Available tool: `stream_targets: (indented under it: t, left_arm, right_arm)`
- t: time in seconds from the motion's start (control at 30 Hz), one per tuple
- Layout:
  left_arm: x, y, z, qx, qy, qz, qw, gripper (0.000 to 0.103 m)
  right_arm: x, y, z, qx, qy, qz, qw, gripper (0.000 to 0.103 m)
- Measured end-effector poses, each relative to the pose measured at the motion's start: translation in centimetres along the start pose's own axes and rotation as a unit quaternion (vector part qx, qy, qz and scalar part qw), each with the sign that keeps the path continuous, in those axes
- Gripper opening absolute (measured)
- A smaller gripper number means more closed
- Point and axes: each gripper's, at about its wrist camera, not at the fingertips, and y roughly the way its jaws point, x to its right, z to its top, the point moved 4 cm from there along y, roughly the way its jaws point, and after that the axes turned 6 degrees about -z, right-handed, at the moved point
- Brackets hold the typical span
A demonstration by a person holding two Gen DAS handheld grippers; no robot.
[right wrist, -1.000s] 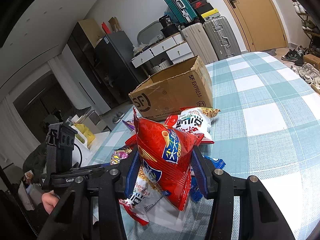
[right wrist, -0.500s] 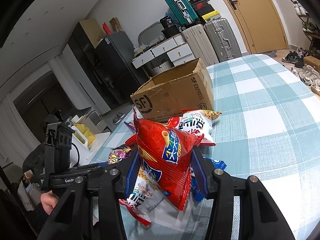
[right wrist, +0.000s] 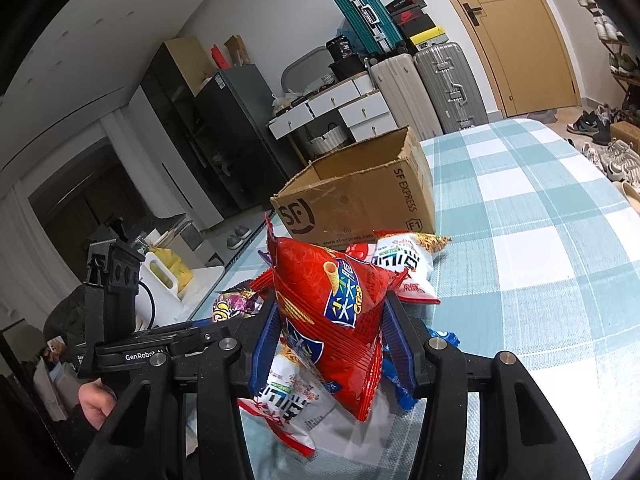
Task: Organize snacks
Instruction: 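Grasp the purple candy bag with the left gripper while the right holds the red bag, then carry both bags over the cardboard box and open both grippers to drop them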
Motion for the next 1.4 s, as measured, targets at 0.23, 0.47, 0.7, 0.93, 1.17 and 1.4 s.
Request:
stream_targets:
  t: [0.23,0.47,0.7,0.93,1.17,1.4]
  left_arm:
    - [0.7,-1.3,1.3,0.014,0.011,-0.001,0.9998,0.046]
    - [1.3,-2.1,3.4,0.027,0.023,-0.001,0.9994,0.046]
    - [2.0,-2.4,5.7,0.035,0.037,0.003,0.9987,0.046]
    - [2.6,-3.0,8.9,0.05,0.054,0.012,0.9972,0.046]
    - [2.8,-3.0,12.2,0.054,0.065,0.013,0.9963,0.046]
    - [2.4,-1.8,15.9,0.052,0.076,0.017,0.9956,0.046]
  right_arm:
    - [-0.7,0.0,0.8,0.004,-0.007,0.004,1.0,0.05]
    - [-1.0,0.1,2.3,0.007,-0.007,0.013,1.0,0.05]
    - [-1.6,-0.1,3.6,0.012,-0.016,0.017,1.0,0.05]
    - [-1.3,0.7,5.7,0.013,-0.007,0.029,0.999,0.05]
    - [-1.6,0.8,8.6,0.027,-0.025,0.029,0.999,0.05]
    - [-1.9,2.2,11.7,0.026,-0.033,0.032,0.999,0.05]
